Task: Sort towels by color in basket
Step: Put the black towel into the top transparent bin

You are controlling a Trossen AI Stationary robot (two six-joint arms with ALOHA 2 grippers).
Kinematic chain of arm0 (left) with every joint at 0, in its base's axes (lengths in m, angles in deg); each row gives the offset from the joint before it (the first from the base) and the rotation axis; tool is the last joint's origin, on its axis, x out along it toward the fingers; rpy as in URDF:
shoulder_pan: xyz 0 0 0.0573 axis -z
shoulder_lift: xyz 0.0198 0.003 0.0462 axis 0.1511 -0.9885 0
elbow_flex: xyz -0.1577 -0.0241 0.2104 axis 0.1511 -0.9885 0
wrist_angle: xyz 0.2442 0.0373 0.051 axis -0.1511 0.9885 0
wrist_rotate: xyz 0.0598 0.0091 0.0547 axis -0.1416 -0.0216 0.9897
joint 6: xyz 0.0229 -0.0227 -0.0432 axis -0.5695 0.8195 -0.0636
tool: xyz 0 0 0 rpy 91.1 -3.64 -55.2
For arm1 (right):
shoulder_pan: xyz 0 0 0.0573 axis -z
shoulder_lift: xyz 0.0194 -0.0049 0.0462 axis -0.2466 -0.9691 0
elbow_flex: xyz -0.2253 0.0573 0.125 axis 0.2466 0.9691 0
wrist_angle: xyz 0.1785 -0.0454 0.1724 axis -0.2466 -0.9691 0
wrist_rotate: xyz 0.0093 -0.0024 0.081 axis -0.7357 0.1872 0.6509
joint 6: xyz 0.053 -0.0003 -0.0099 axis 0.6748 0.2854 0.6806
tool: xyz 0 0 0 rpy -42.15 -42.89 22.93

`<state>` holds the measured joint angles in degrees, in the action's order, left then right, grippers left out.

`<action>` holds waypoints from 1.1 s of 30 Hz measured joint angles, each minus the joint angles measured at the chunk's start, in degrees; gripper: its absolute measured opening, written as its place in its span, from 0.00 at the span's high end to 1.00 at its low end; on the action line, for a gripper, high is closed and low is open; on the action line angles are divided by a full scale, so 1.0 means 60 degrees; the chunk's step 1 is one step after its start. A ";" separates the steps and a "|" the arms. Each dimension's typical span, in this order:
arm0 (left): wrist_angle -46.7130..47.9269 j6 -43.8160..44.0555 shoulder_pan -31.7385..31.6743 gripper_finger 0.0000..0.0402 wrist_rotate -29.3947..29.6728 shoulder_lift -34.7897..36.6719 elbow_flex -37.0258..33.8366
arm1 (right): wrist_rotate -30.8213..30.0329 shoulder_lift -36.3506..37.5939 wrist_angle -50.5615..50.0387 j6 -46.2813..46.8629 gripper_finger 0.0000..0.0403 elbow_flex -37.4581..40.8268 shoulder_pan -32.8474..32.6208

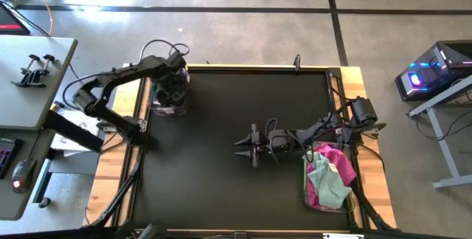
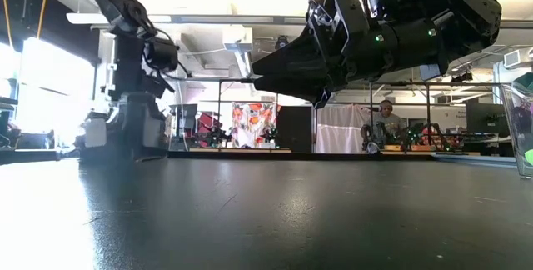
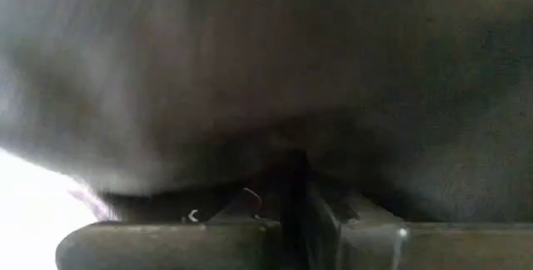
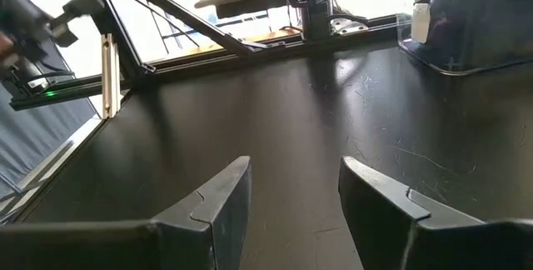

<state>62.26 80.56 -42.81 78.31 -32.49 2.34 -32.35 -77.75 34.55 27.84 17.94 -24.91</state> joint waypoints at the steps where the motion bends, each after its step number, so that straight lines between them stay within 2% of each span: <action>1: 0.0128 0.0062 -0.0020 0.94 0.0113 0.0149 0.0077 | 0.0000 0.0000 0.0000 -0.0002 0.57 0.0000 0.0000; 5: 0.0613 0.0083 -0.0107 0.87 0.0211 0.0877 0.0646 | -0.0002 0.0000 0.0000 -0.0004 0.57 0.0000 0.0000; 12: 0.2639 0.0643 -0.0101 0.78 0.0181 0.1673 0.1955 | 0.0000 0.0000 0.0000 -0.0004 0.57 0.0000 0.0000; 18: 0.2274 0.1167 0.0195 0.78 0.0163 0.2146 0.2030 | -0.0002 0.0000 0.0000 -0.0004 0.57 0.0000 0.0000; 23: 0.1391 0.1350 0.0610 0.80 0.0112 0.2168 0.1313 | -0.0001 0.0000 -0.0063 0.0000 0.57 0.0000 0.0000; 30: -0.1108 0.1923 0.0800 0.83 0.0072 0.2161 -0.0949 | 0.0001 0.0000 -0.0080 0.0000 0.57 0.0000 0.0000; 33: -0.1713 0.1812 0.0770 0.83 0.0084 0.2165 -0.1625 | 0.0001 0.0000 -0.0080 0.0000 0.57 0.0000 0.0000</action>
<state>51.98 91.43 -38.19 78.82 -19.50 -7.41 -32.35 -77.75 34.07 27.84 17.94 -24.91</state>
